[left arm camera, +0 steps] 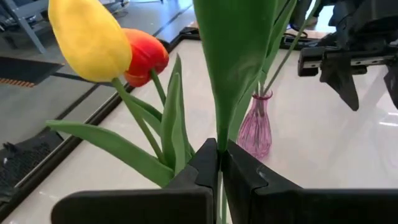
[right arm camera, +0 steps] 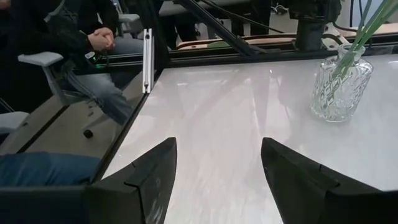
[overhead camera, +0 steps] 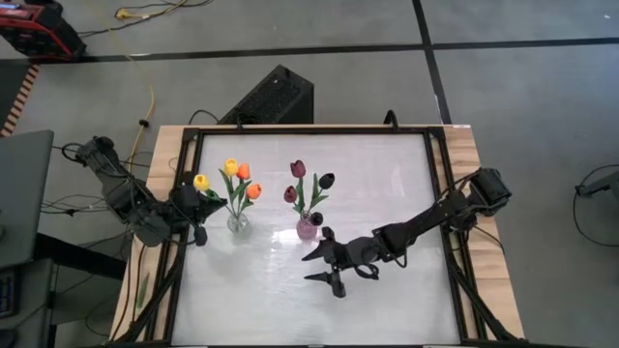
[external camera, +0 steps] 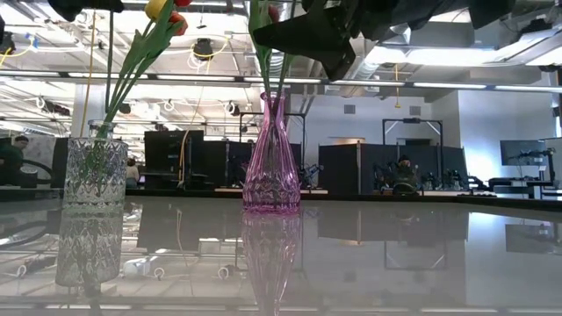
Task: Sort flowers into vase by color
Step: Put the yellow flower into the transparent vase
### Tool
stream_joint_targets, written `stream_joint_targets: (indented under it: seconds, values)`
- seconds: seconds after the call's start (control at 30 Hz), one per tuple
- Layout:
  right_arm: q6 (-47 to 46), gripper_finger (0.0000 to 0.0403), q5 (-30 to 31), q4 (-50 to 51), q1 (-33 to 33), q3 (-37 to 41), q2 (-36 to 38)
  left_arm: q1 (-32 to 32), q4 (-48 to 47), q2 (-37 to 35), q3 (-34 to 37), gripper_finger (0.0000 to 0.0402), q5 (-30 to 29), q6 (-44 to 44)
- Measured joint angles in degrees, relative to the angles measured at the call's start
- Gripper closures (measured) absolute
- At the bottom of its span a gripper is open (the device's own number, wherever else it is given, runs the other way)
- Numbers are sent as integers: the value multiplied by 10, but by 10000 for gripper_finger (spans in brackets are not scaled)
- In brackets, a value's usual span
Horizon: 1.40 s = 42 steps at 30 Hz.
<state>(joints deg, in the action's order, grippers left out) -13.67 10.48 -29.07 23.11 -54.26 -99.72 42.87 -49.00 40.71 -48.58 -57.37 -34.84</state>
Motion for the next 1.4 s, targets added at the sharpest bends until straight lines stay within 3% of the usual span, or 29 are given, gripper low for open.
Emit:
stream_joint_targets:
  seconds: [0.27,0.67,0.93,1.17,1.4]
  values:
    - [0,143,0,1,2,0,0,0,-48,2,2,401,-1,-61]
    - [2,143,0,4,5,0,0,0,-32,6,83,401,5,-162]
    - [2,143,0,4,5,0,0,0,-6,5,103,356,14,-151]
    - [-3,143,-14,45,5,-1,11,0,-6,5,102,277,75,-161]
    - [-21,143,-15,130,9,-1,72,0,-13,5,71,230,214,-231]
